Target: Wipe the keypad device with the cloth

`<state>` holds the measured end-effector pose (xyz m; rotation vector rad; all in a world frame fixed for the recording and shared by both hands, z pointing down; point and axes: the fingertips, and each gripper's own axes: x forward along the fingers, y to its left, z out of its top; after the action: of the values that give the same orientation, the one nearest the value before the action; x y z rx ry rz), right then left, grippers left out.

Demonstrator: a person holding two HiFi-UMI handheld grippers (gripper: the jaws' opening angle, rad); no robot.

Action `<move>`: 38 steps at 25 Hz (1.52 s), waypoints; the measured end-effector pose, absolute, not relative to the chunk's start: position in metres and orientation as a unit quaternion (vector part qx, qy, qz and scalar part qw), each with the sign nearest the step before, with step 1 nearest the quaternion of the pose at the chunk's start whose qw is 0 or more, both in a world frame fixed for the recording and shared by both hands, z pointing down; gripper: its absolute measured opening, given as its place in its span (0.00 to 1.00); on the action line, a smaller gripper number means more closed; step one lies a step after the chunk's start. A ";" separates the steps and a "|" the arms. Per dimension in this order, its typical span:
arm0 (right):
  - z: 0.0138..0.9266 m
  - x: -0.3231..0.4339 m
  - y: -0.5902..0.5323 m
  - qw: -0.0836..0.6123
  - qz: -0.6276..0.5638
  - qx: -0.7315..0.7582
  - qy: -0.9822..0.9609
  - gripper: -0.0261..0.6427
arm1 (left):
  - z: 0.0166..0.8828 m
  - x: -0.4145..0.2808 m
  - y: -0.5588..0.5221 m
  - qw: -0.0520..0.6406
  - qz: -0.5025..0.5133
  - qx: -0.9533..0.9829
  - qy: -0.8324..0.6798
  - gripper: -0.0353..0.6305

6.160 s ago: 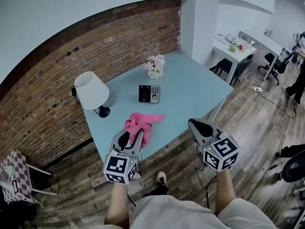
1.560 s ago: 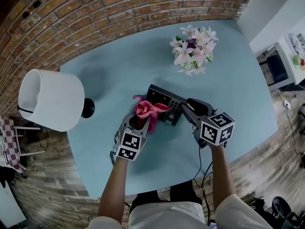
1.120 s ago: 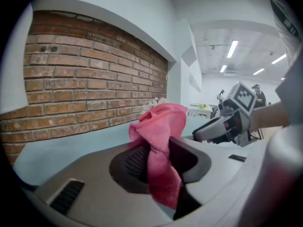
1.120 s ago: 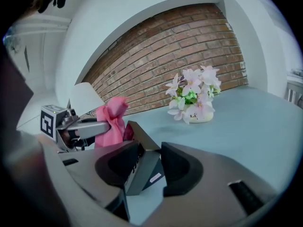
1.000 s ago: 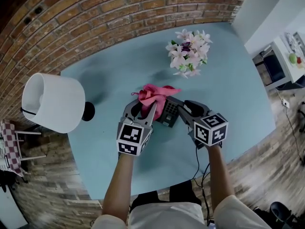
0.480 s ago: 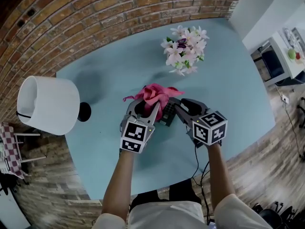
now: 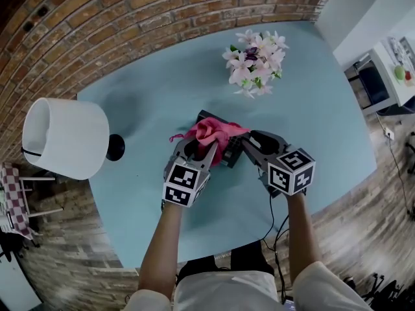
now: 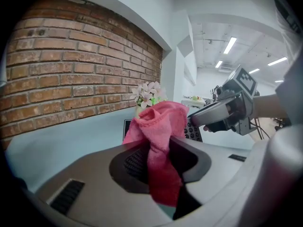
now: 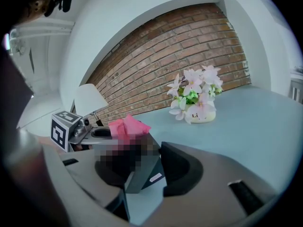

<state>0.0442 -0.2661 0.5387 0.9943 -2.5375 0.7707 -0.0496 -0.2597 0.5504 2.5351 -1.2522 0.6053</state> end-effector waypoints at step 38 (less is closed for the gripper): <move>0.530 0.077 -0.253 0.136 0.270 0.386 -0.872 0.26 | 0.503 -0.026 -0.253 0.121 0.154 0.883 -0.428 0.28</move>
<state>0.0774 -0.2528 0.5305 1.1183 -2.5242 0.7809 -0.0263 -0.2530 0.5026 2.5782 -1.2492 0.4496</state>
